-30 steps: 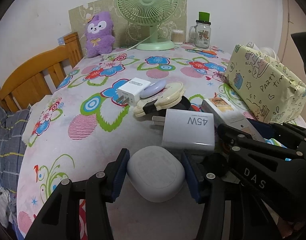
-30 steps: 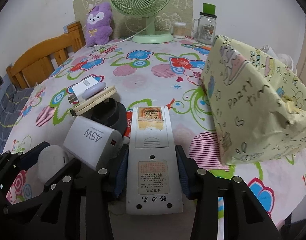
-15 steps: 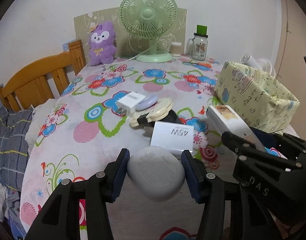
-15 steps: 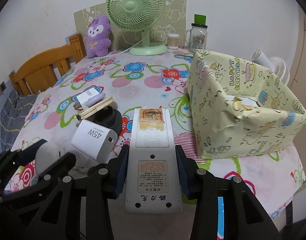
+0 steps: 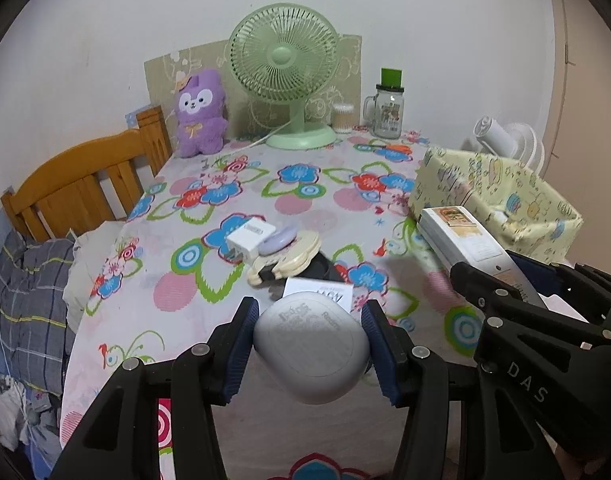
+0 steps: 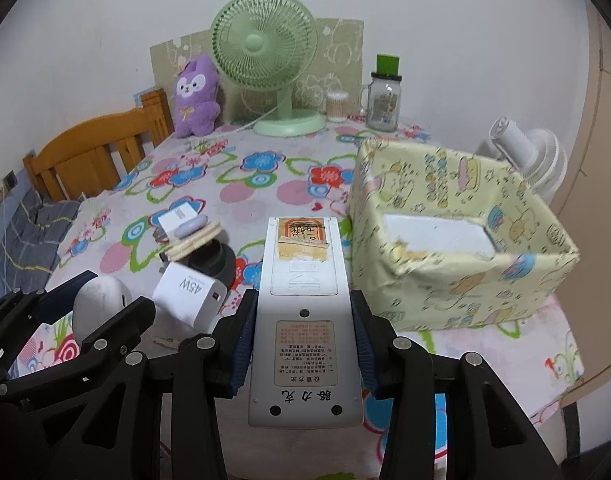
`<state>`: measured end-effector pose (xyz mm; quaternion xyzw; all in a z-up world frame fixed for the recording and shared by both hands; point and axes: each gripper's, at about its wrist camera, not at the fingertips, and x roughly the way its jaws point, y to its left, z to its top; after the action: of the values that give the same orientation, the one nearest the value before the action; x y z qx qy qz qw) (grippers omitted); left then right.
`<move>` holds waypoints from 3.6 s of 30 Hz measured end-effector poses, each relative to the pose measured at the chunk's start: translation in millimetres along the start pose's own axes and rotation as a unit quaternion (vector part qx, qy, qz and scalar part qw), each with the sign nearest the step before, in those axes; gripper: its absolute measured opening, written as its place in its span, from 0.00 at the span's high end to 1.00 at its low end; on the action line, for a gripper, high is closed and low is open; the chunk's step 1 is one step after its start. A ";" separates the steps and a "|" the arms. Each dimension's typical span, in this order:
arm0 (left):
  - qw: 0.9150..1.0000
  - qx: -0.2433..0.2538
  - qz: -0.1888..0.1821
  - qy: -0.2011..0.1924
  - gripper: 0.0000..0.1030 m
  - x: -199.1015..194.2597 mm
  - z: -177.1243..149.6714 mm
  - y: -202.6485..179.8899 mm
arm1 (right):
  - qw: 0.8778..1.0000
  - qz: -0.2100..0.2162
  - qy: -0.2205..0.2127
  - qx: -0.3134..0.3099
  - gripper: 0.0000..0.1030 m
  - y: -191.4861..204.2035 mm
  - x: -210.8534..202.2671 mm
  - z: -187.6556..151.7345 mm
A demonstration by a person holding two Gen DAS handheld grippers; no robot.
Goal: Organize rigid objects
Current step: 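Carry the white device with the right tool while the left tool carries the earbud case to the yellow box, then release the white device from the right tool while the left tool releases the earbud case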
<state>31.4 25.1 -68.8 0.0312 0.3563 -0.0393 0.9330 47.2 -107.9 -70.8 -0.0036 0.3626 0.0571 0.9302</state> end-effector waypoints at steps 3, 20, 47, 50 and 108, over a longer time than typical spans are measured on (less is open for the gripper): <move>1.000 0.006 0.002 -0.005 0.46 -3.9 7.8 -6.5 | 1.000 -0.001 -0.008 0.005 0.54 -6.6 -7.0 6.1; 0.999 0.034 -0.031 -0.028 0.46 -12.0 54.5 -54.3 | 0.998 -0.027 -0.037 0.035 0.54 -60.5 -34.0 34.8; 0.994 0.075 -0.075 -0.010 0.46 34.9 94.1 -144.2 | 0.994 -0.065 -0.029 0.080 0.54 -161.1 -13.3 60.9; 0.993 0.082 -0.082 -0.001 0.46 44.1 95.5 -154.0 | 0.994 -0.063 -0.024 0.083 0.54 -168.6 -5.9 62.8; 0.984 0.118 -0.126 0.040 0.04 63.8 80.6 -184.6 | 0.990 -0.111 0.009 0.091 0.20 -172.5 20.4 50.2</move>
<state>114.5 -168.9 -56.9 0.0976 0.3877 -0.1972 0.8951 114.7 -274.7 -53.5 0.0397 0.3719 -0.0801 0.9240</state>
